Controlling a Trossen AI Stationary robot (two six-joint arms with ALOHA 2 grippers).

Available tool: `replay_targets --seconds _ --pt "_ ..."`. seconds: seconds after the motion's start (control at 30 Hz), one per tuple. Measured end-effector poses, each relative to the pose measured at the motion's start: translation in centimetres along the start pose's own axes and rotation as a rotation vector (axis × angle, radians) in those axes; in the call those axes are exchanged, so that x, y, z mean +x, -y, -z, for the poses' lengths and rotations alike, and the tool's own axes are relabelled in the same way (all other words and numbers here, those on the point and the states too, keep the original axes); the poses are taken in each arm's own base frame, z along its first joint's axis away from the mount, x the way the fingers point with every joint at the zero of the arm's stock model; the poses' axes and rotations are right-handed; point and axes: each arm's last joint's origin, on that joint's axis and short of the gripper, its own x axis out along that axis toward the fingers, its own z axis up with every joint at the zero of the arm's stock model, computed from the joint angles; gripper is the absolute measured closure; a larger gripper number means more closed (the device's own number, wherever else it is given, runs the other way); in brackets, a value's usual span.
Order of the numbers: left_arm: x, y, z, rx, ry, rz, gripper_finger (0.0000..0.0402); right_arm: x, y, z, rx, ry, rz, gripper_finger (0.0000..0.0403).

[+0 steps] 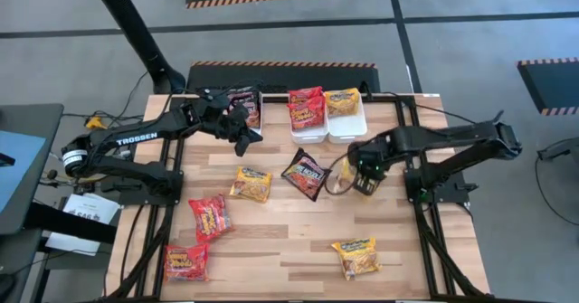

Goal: Sort Maruchan noodles
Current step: Put the yellow noodle pack into the right white bin

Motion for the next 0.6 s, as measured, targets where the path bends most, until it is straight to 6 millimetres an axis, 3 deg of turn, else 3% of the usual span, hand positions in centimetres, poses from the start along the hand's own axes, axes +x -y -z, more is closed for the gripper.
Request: replay_targets --seconds 0.33,0.6 --pt "0.0 -0.1 0.0 -0.061 0.015 -0.038 0.0401 -3.7 4.6 -4.2 -0.064 0.203 0.204 0.0402" --pt "0.0 -0.1 0.0 -0.13 0.017 -0.04 0.0402 -4.6 9.3 -6.5 -0.128 0.32 0.435 0.0402"
